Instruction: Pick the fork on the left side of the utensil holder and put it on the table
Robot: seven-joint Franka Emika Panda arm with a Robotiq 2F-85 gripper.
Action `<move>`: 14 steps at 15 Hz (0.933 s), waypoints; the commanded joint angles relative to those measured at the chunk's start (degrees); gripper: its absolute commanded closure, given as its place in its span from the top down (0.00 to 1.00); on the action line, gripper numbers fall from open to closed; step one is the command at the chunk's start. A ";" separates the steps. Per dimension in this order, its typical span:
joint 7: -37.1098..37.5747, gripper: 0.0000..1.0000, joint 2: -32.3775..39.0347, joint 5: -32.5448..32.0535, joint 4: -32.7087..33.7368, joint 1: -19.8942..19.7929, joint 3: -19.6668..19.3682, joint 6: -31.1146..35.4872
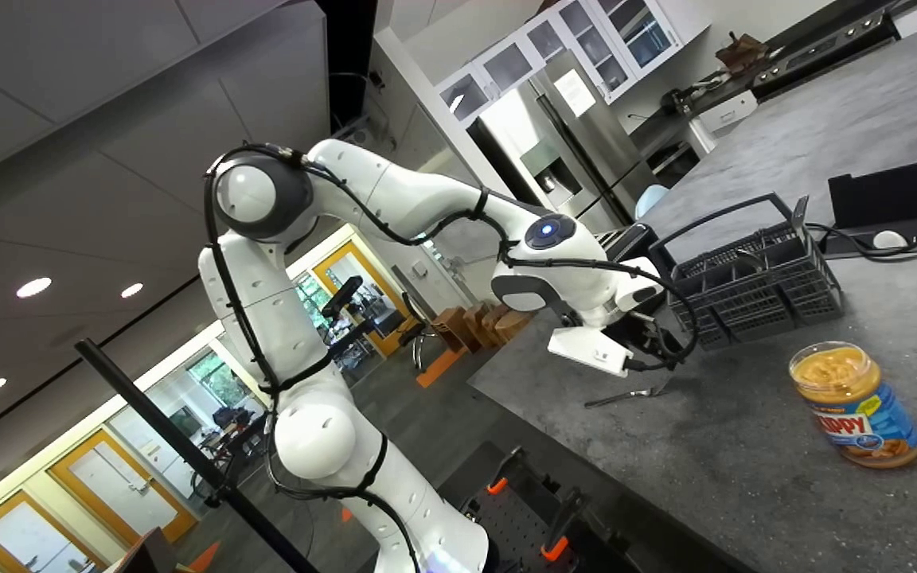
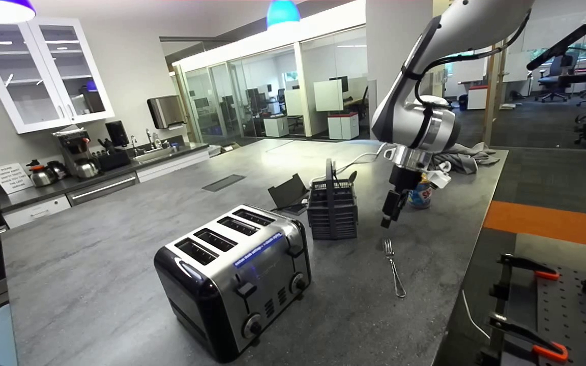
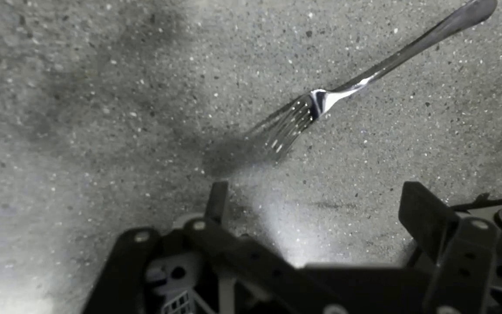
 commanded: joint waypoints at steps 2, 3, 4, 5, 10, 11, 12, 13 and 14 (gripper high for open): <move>19.60 1.00 -10.68 -9.16 -7.76 6.09 -2.56 6.11; 24.23 1.00 -12.06 -11.16 -8.74 7.06 -2.89 7.84; 28.64 1.00 -12.76 -12.57 -9.73 8.21 -3.57 10.07; 33.19 1.00 -13.06 -14.38 -10.72 9.07 -3.88 12.93; 55.90 1.00 -12.74 -33.44 -14.15 1.67 2.44 21.07; 60.81 1.00 -13.17 -39.16 -14.79 4.66 -1.63 20.84; 65.55 1.00 -13.13 -44.28 -14.67 4.54 -2.25 20.10; 70.00 1.00 -13.47 -49.67 -14.12 4.72 -3.52 18.26; 63.86 1.00 -11.62 -43.60 -13.25 3.99 -1.68 19.20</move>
